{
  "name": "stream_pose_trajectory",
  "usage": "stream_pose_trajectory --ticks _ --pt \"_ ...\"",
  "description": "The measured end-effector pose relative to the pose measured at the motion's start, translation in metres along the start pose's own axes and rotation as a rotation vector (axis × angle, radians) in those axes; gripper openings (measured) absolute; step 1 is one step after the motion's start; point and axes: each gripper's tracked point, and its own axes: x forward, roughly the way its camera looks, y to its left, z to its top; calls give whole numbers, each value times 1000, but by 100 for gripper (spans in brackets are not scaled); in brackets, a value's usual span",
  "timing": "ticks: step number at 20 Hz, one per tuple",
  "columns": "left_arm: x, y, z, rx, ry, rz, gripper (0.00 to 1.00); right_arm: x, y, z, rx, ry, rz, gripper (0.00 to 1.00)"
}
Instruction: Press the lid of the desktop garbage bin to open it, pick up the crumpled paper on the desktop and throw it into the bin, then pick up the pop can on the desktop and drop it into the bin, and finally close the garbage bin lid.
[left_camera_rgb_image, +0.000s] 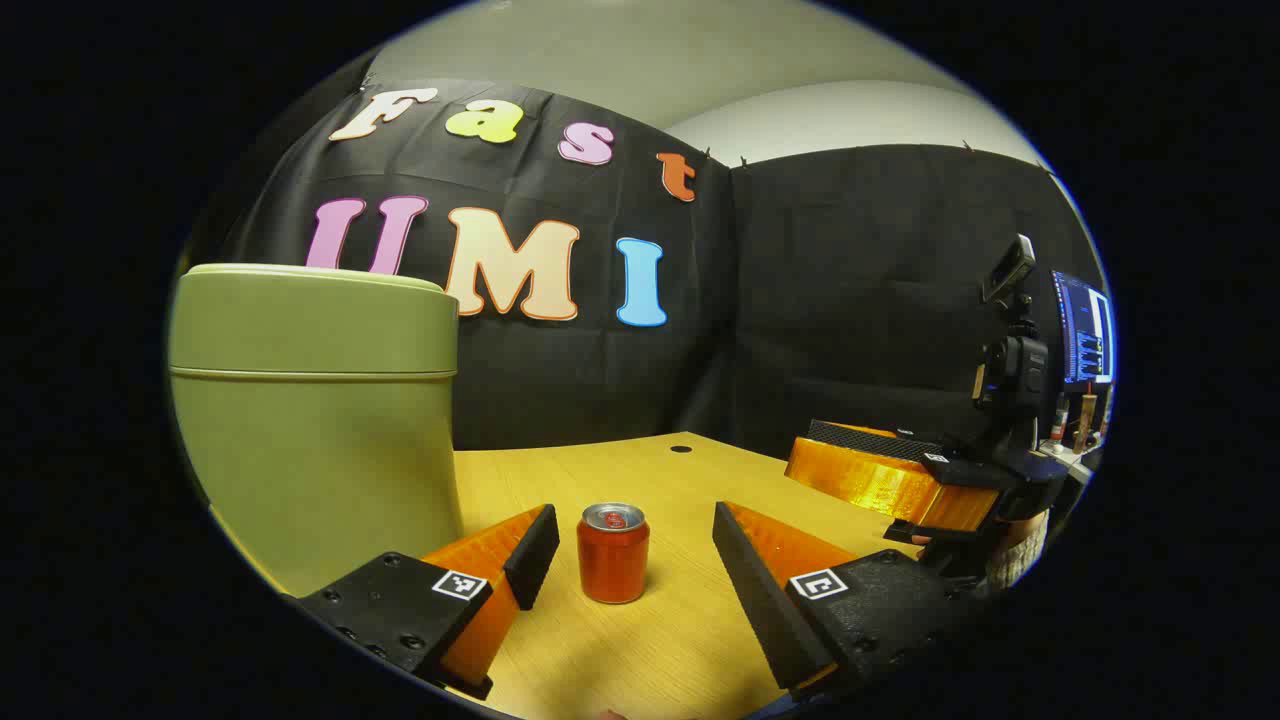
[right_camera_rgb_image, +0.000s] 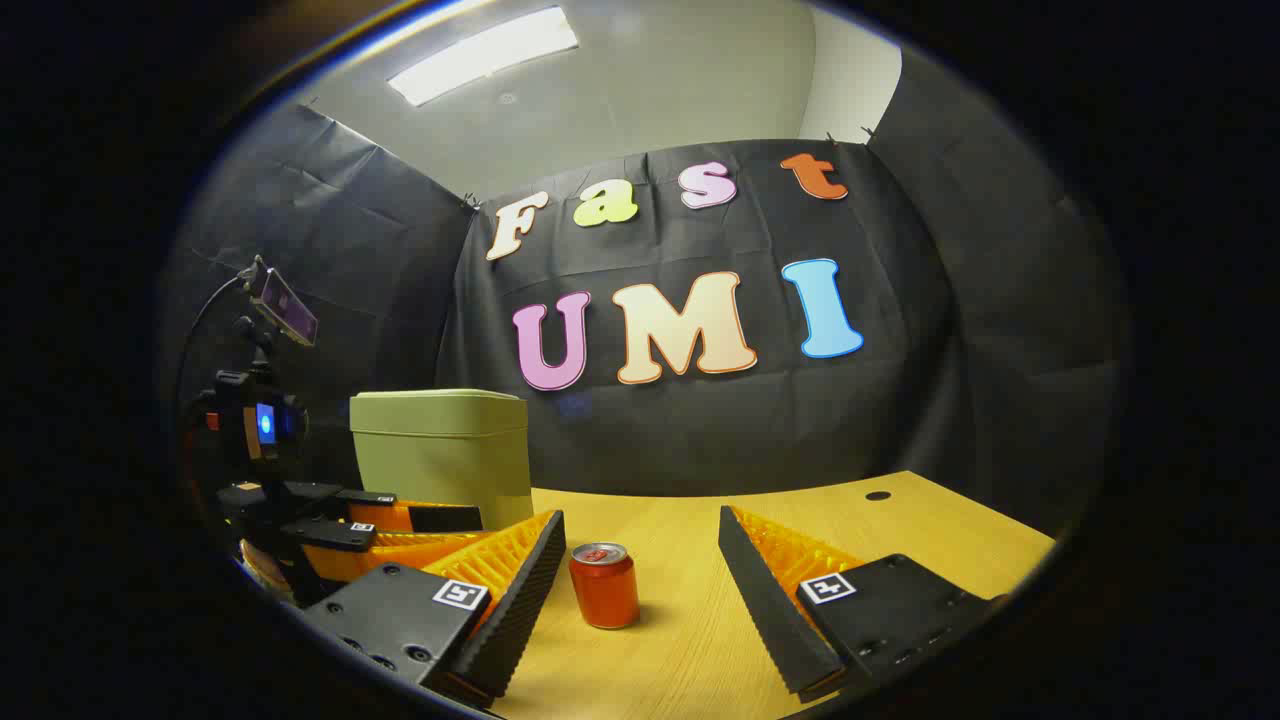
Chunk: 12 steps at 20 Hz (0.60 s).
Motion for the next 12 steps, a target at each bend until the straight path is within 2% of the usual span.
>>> stream_pose_trajectory --ticks 12 --pt "0 6 0 -12 -5 21 94 1 2 -3 4 9 3 97"
